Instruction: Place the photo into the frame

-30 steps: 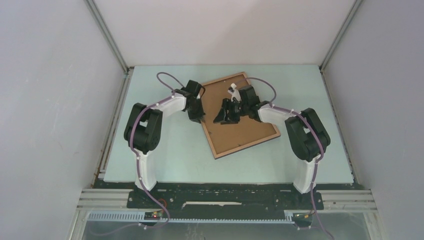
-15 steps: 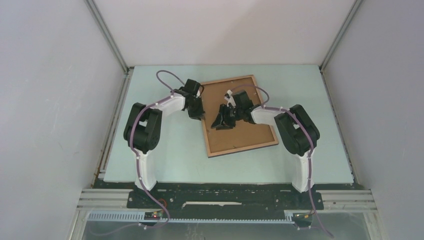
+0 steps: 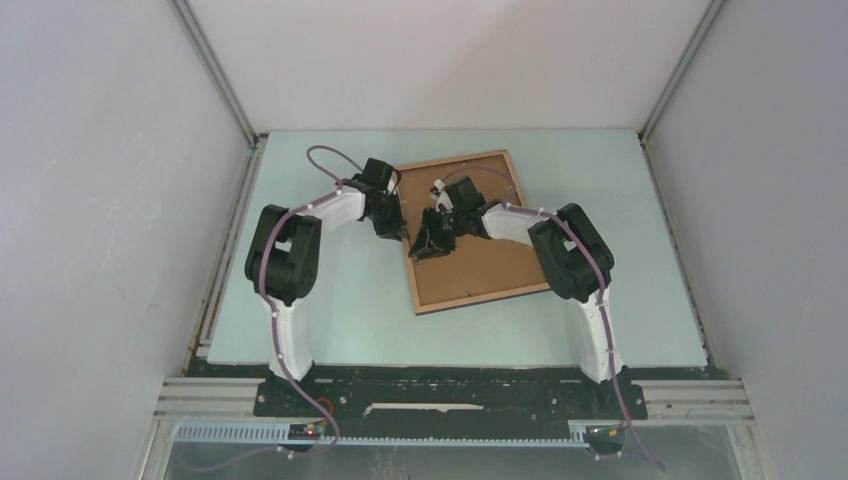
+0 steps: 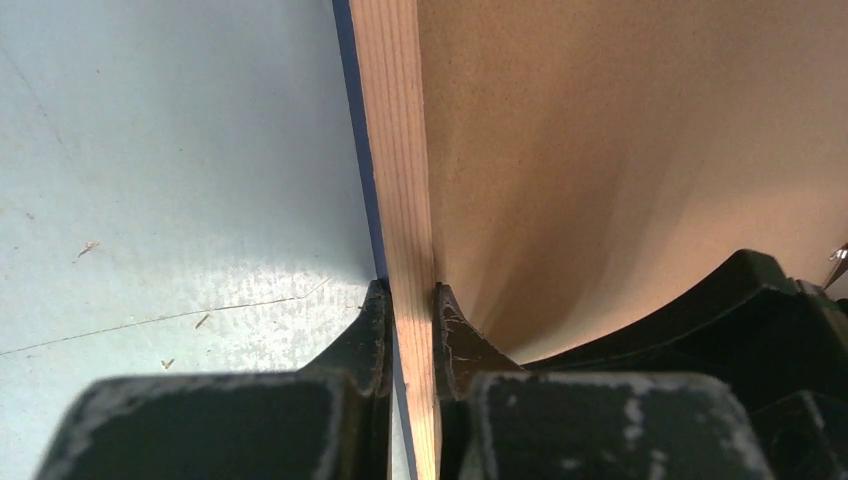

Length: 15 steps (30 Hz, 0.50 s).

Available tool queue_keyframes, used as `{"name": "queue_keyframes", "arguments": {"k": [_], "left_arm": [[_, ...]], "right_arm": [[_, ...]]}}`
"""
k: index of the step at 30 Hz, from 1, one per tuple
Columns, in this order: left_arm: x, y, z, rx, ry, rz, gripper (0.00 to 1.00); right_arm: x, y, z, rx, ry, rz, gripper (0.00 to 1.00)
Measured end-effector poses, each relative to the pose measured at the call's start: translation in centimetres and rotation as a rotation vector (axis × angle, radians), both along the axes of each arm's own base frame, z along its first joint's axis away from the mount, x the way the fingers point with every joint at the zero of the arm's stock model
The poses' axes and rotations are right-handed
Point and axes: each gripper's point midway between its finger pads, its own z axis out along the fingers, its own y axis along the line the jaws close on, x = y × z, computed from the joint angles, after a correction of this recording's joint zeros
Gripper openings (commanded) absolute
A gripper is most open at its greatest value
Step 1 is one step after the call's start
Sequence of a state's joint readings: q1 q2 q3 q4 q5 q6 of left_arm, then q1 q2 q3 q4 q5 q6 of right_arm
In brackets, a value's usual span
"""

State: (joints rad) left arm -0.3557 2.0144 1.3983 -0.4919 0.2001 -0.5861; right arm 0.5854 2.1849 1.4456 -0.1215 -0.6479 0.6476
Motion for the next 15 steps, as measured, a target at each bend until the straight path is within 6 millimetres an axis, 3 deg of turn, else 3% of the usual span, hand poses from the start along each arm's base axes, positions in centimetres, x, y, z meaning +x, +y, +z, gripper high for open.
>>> {"name": "queue_keyframes", "arguments": {"k": [15], "left_arm": [[0.03, 0.04, -0.01, -0.027, 0.011, 0.015, 0.00]], "right_arm": [[-1.02, 0.96, -0.02, 0.045, 0.052, 0.091, 0.41]]}}
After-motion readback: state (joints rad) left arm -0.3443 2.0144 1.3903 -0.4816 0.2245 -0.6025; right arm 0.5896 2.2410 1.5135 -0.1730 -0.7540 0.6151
